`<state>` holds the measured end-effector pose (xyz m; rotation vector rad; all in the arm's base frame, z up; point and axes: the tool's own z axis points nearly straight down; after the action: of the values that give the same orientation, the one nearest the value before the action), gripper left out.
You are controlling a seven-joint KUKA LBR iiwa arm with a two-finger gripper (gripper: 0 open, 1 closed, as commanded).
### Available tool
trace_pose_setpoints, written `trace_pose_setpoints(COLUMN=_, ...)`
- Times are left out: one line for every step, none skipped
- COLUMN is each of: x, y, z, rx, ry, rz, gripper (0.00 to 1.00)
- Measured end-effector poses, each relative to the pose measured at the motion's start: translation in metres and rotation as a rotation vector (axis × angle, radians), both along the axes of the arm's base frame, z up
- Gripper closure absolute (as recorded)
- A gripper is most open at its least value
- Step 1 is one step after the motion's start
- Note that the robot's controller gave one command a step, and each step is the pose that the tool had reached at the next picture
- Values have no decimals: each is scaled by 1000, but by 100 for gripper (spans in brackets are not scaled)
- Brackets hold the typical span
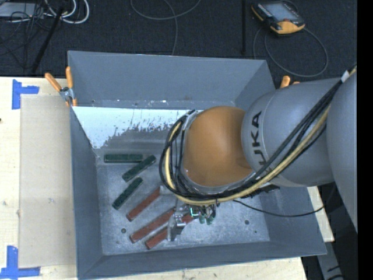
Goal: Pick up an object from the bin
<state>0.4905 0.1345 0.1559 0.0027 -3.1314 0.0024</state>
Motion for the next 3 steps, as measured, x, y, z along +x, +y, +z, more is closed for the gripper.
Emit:
trace_pose_setpoints(x=2, y=-1, z=4, rx=1, ry=-8, rz=-3, gripper=0)
trace_pose_setpoints(x=16, y=1, z=-81, rx=10, ry=-21, rz=-41, gripper=100)
trace_pose_setpoints(x=16, y=1, z=-81, rx=10, ry=-21, rz=-42, gripper=100)
